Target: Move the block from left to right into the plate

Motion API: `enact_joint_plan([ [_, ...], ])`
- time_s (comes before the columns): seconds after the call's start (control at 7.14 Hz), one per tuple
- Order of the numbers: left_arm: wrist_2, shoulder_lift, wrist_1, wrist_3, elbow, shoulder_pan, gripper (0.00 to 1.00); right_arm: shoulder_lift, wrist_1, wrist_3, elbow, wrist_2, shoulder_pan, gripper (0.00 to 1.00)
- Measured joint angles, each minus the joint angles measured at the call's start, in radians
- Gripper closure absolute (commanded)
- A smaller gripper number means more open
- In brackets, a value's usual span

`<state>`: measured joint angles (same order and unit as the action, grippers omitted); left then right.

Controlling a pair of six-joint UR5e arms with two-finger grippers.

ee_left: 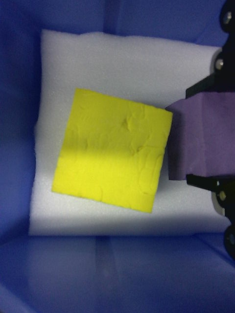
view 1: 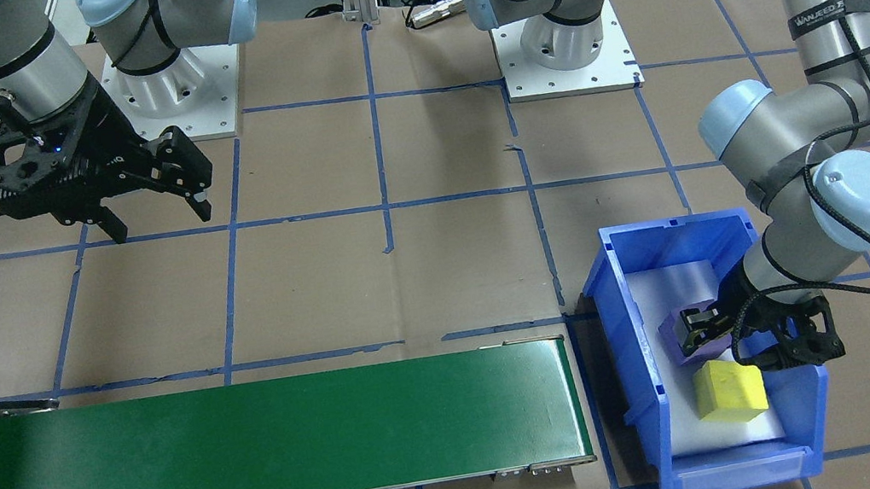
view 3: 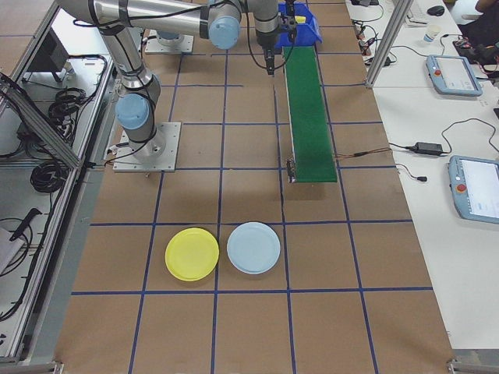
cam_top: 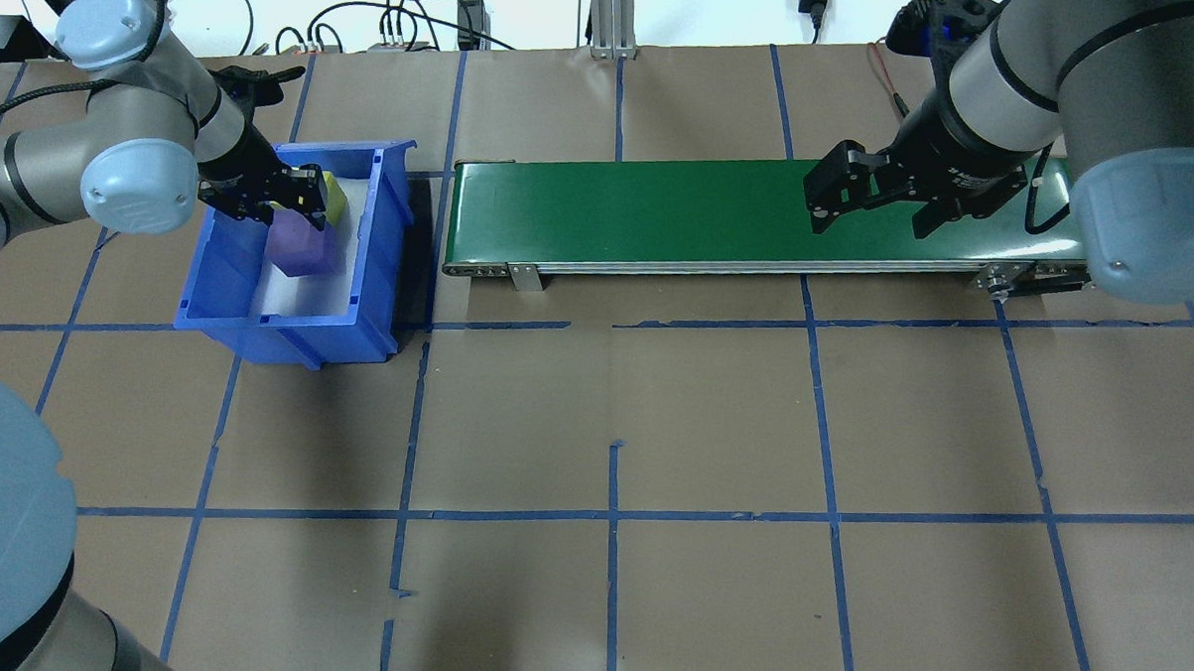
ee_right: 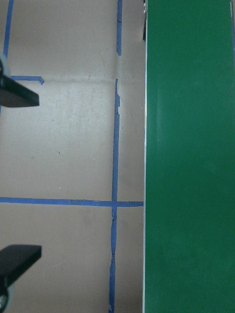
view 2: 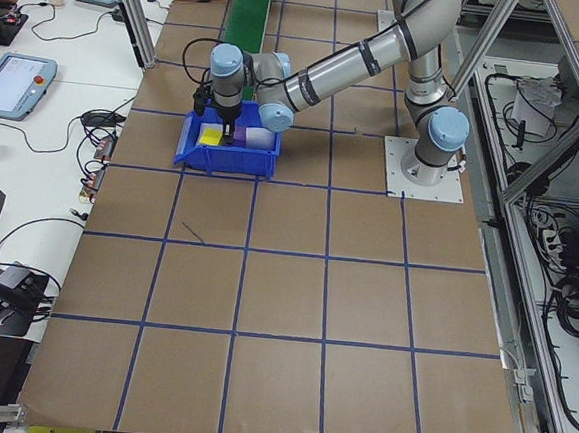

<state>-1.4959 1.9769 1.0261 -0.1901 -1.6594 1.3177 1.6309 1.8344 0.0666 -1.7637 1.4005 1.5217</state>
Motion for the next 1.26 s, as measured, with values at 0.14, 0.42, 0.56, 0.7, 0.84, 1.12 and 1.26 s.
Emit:
enact_joint_plan([
  [0.14,-0.001,-0.039,0.060,0.000,0.018,0.002,0.72,0.000,0.000,0.000,0.000,0.000,0.000,0.00],
  [0.42,-0.009,-0.099,0.190,0.007,0.092,0.034,0.72,0.001,0.000,0.001,0.000,0.000,0.000,0.00],
  [0.56,-0.032,-0.110,0.218,0.036,0.128,0.089,0.72,0.001,0.000,0.001,0.000,0.000,0.000,0.00],
  [0.7,-0.058,-0.112,0.223,0.096,0.154,0.163,0.72,0.001,0.000,0.000,0.000,0.000,0.000,0.00],
  [0.84,-0.070,-0.106,0.216,0.161,0.174,0.226,0.72,0.001,0.000,0.000,0.000,0.000,0.000,0.00],
  [1.12,-0.064,-0.060,0.149,0.233,0.195,0.298,0.72,0.001,0.000,0.000,-0.001,0.000,0.000,0.00],
  [1.26,-0.046,-0.019,0.081,0.256,0.199,0.318,0.72,0.001,0.000,0.000,-0.002,0.000,0.000,0.00],
])
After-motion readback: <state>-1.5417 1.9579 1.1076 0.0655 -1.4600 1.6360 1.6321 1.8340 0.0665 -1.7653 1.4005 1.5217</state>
